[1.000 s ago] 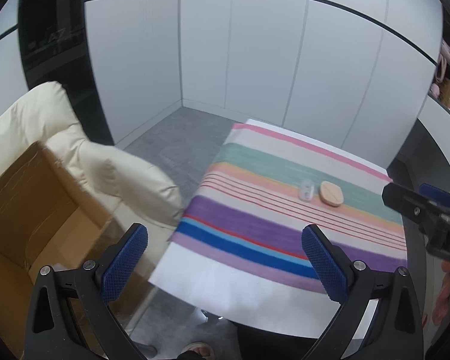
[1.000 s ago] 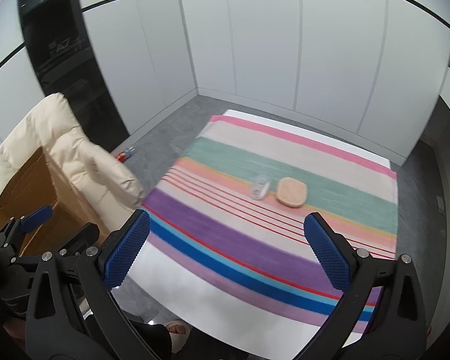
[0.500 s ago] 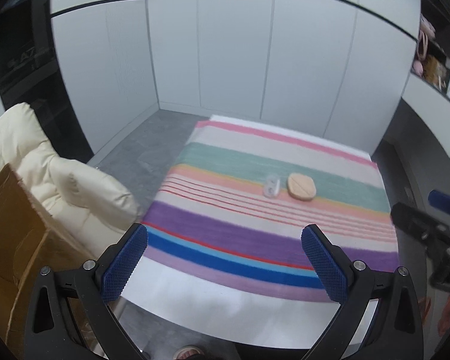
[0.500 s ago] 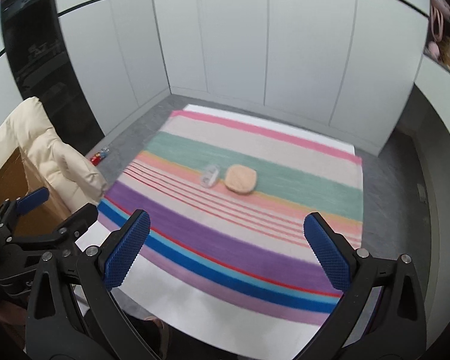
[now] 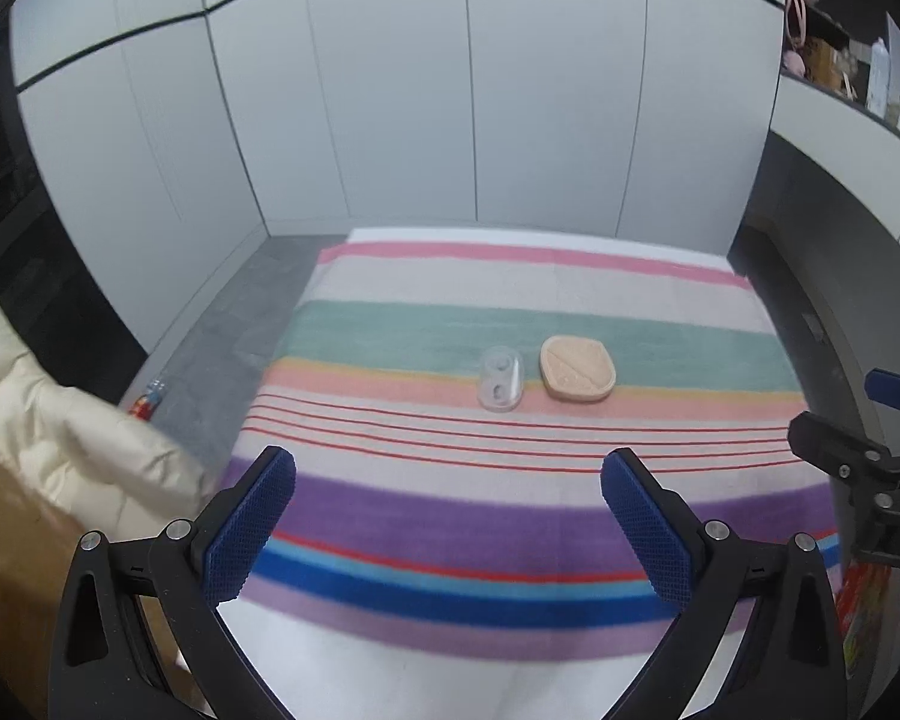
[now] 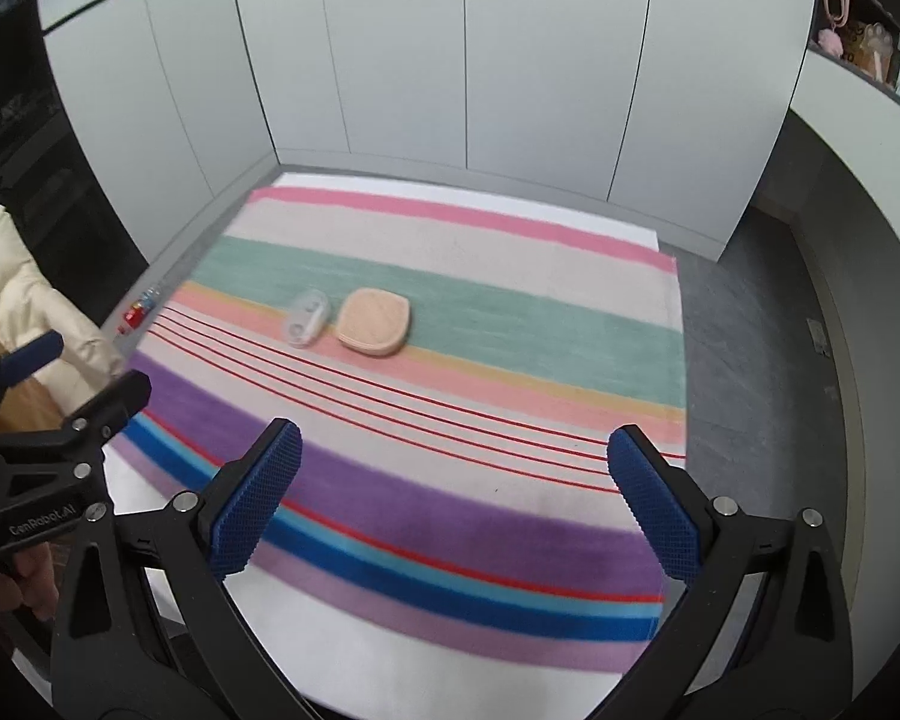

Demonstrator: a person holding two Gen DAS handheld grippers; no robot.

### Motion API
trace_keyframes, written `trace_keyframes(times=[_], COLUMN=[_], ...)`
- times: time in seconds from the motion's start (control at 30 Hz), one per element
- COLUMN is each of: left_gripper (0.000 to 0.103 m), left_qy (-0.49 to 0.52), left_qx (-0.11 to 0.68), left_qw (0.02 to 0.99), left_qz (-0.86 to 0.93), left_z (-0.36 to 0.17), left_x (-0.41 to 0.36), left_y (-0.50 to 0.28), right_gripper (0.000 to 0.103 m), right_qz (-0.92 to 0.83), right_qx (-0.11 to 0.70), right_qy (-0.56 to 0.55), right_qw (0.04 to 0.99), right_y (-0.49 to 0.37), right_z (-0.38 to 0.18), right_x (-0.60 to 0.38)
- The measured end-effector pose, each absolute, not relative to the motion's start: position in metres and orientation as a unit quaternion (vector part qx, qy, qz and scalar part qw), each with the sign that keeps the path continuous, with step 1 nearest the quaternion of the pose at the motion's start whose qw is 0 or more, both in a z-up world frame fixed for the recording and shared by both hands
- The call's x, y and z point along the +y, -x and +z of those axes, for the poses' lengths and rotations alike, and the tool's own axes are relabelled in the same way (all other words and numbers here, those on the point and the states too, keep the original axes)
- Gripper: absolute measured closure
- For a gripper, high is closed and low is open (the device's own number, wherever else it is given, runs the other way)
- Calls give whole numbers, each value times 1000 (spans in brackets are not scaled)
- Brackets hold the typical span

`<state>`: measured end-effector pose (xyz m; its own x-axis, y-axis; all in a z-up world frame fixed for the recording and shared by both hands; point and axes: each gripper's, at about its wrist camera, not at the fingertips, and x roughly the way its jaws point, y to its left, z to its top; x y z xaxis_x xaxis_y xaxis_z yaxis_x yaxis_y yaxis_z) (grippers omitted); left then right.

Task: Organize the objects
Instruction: 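Move both open tools back toward the beige sponge and clear case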

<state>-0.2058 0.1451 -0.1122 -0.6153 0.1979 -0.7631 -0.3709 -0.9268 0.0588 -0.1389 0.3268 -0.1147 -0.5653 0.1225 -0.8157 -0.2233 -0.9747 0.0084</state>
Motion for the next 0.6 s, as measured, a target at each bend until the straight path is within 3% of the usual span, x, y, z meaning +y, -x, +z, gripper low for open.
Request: trace_keyframes(times=[0.43, 0.6], left_gripper=[28, 32], left_qy=[461, 463], left_qx=[98, 101], left_qw=[166, 173], left_qz=[866, 864], left_z=[-197, -213], left_x=[146, 148], left_y=[261, 277], right_gripper=[8, 13], right_qz=[873, 872], right_qx=[57, 37], right_qy=[478, 485], right_qw=[73, 53], right_y=[228, 263], right_z=[-210, -235], right_x=[309, 296])
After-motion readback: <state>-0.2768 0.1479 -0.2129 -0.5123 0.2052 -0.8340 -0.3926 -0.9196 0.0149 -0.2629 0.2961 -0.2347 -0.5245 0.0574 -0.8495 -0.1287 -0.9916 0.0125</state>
